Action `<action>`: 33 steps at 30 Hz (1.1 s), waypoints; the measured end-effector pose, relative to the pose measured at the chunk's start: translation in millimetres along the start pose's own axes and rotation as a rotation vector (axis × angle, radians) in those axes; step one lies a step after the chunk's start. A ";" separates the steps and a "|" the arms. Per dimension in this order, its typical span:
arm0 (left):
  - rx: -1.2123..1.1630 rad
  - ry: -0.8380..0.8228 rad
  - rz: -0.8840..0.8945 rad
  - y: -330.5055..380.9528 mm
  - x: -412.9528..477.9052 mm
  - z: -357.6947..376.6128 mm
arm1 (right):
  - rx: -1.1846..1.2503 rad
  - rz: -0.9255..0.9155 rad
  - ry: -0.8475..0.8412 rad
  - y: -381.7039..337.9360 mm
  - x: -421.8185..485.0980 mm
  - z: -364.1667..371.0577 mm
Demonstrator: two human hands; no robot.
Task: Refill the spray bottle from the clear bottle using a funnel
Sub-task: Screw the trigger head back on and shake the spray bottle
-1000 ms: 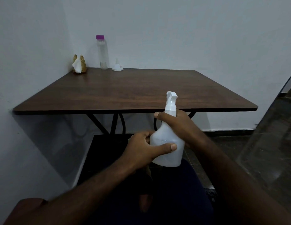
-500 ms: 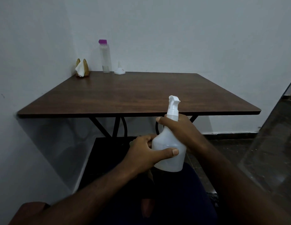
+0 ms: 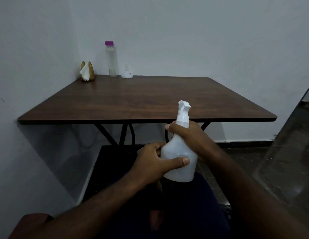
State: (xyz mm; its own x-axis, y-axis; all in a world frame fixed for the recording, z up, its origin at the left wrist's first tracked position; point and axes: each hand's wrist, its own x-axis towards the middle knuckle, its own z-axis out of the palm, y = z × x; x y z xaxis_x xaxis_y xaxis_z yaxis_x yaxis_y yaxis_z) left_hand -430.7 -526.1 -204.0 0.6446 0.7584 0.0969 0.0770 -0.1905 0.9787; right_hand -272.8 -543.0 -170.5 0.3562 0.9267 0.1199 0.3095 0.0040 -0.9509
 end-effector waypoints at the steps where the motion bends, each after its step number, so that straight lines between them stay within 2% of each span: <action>1: 0.005 0.002 0.000 -0.3 0.1 0.1 | -0.016 -0.004 -0.001 0.2 0.3 -0.1; 5: 0.023 -0.015 0.009 -3.6 -1.3 2.5 | -0.104 -0.016 0.042 0.2 -0.6 -1.6; 15: 0.003 -0.015 0.006 1.1 -1.6 0.8 | -0.020 -0.008 -0.013 0.9 -0.7 -0.8; 20: 0.036 0.002 0.010 -0.3 -4.0 3.1 | -0.129 -0.033 0.045 0.2 -0.5 -1.1; 28: 0.005 0.018 0.005 4.0 -4.0 1.0 | -0.028 -0.031 0.008 -0.4 -0.3 -0.5; 33: 0.032 0.020 0.010 1.0 -4.0 1.8 | -0.095 -0.040 0.065 -0.4 -2.1 -0.8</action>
State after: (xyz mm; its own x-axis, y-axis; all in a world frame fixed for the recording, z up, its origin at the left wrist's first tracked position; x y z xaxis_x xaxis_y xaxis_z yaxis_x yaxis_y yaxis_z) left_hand -431.9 -530.4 -203.7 0.6301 0.7686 0.1102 0.0954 -0.2175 0.9714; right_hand -273.0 -545.3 -170.1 0.3975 0.9001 0.1784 0.4055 0.0021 -0.9141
